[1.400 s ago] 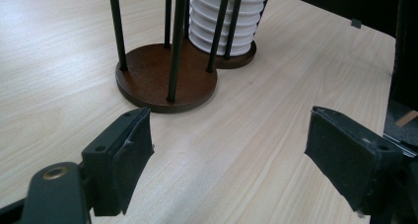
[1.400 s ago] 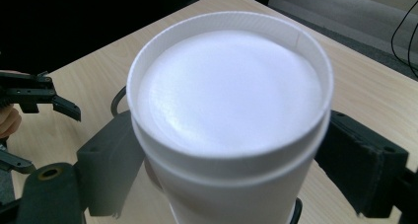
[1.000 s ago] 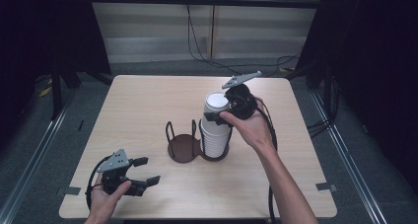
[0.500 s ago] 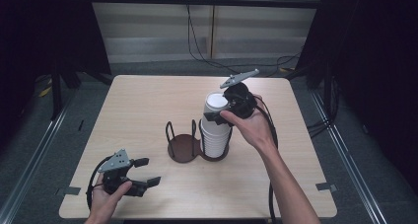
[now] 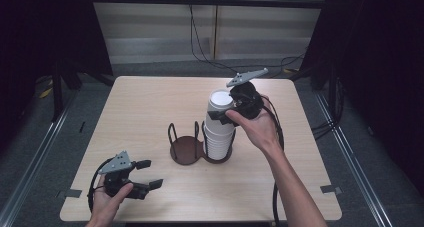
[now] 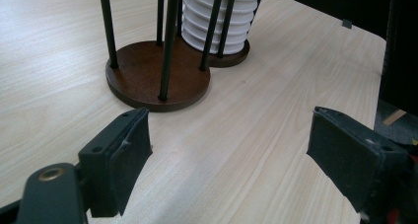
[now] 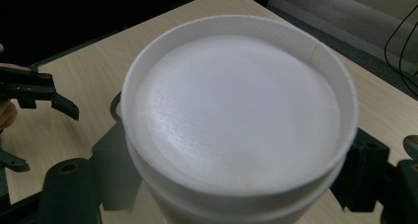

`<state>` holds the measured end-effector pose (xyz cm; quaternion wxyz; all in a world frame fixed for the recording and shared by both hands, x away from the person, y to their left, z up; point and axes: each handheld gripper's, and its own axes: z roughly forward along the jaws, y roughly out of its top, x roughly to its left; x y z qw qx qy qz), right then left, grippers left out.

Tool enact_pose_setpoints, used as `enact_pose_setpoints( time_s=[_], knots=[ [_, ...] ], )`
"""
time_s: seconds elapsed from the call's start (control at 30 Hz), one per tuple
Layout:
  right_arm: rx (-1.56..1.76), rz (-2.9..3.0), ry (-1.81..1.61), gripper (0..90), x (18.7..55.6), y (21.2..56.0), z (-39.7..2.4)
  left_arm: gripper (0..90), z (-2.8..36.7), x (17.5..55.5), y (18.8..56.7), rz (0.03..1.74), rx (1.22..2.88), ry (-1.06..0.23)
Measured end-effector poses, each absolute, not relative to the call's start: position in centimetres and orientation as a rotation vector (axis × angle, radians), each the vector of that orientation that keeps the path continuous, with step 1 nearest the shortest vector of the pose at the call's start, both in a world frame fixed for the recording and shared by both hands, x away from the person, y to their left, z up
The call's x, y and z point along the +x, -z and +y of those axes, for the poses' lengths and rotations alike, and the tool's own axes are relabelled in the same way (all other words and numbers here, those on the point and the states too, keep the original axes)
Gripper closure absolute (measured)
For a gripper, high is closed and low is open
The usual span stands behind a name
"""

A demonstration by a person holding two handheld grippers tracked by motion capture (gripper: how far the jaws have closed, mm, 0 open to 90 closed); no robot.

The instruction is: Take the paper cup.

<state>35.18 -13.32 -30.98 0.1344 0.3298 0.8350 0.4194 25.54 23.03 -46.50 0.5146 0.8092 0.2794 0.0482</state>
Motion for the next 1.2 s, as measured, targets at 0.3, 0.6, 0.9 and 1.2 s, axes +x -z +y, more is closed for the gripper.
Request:
enact_pose_setpoints(
  time_s=[0.3, 0.6, 0.9, 1.2],
  knots=[
    [0.937, 2.414, -1.241, 22.1, 35.0, 30.2, -13.5, 16.3, 23.0, 25.6, 46.5, 0.673, 1.947, -0.117],
    [0.934, 2.404, -1.249, 22.4, 34.7, 29.5, -13.7, 16.3, 23.0, 25.6, 46.6, 0.671, 1.951, -0.112],
    [0.915, 2.381, -1.288, 22.9, 34.4, 29.0, -14.1, 16.3, 22.9, 25.6, 46.6, 0.672, 1.956, -0.106],
    [0.911, 2.352, -1.328, 23.0, 34.1, 28.5, -14.5, 16.4, 22.9, 25.6, 46.6, 0.679, 1.962, -0.111]
  ],
)
